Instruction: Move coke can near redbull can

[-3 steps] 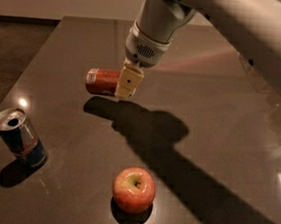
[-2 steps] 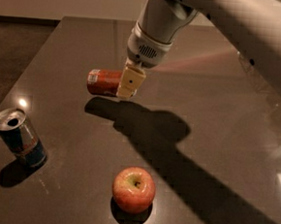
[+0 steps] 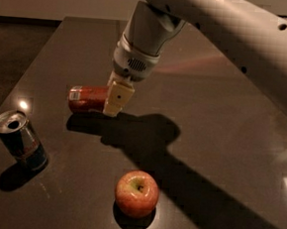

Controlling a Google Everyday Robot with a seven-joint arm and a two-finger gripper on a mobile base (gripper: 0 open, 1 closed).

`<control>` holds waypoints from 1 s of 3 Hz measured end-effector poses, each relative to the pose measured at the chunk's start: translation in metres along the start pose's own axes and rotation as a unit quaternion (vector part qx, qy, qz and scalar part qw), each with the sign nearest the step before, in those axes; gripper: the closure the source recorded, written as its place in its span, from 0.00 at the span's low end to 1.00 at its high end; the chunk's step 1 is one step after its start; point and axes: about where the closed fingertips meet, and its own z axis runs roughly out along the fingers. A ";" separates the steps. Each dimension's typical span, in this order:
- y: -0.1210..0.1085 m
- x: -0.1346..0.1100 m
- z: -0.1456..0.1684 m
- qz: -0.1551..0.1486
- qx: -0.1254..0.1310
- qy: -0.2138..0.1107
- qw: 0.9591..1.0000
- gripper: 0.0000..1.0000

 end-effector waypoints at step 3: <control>0.040 -0.043 0.043 -0.053 -0.063 -0.027 0.996 0.88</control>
Offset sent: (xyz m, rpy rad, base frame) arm -0.0527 0.0634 -0.0136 0.0701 0.0768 0.1946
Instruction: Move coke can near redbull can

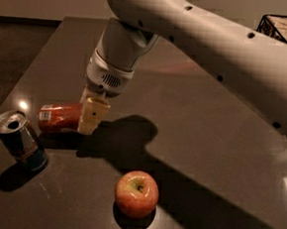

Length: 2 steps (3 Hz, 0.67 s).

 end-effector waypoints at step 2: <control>0.007 -0.009 0.025 0.000 -0.024 -0.007 1.000 0.42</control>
Offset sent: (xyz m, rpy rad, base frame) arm -0.0179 0.0253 -0.0259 0.0118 0.0761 0.0298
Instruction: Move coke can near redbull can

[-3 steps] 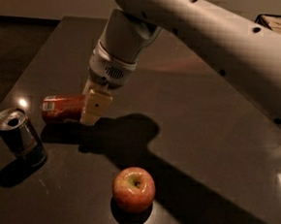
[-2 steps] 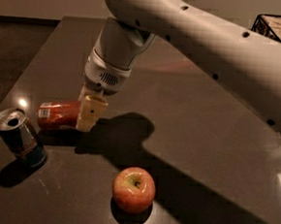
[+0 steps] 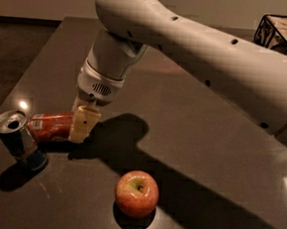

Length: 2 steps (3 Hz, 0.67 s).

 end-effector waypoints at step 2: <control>0.004 -0.004 0.007 -0.004 -0.008 -0.003 1.000 0.00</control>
Offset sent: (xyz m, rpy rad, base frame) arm -0.0024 0.0024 -0.0017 0.0028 0.0066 0.0060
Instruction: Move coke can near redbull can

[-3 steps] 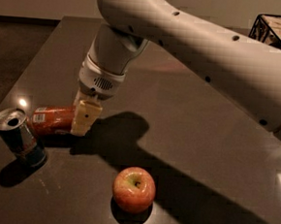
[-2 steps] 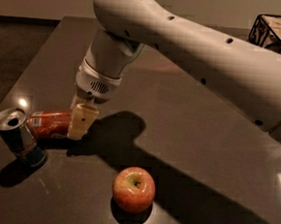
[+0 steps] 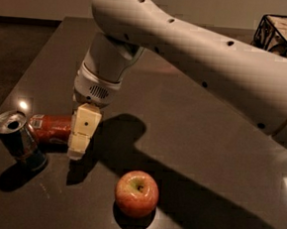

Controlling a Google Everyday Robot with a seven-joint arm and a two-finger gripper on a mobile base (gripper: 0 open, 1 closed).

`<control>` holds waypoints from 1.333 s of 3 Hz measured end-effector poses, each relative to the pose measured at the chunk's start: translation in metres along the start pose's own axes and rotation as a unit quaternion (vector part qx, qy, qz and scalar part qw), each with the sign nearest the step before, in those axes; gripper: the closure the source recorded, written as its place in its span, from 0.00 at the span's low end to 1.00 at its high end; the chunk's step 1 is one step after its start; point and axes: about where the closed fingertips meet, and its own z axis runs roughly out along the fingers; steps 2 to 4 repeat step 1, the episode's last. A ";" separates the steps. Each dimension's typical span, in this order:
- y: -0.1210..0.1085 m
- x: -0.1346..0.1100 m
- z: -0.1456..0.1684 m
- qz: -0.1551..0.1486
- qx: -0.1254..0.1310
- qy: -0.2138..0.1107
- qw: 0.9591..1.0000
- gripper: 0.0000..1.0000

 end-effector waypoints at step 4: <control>0.000 0.000 0.000 0.000 0.000 0.000 1.000 0.00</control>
Offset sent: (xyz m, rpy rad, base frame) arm 0.0000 0.0000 0.0000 0.0000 0.0000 0.0000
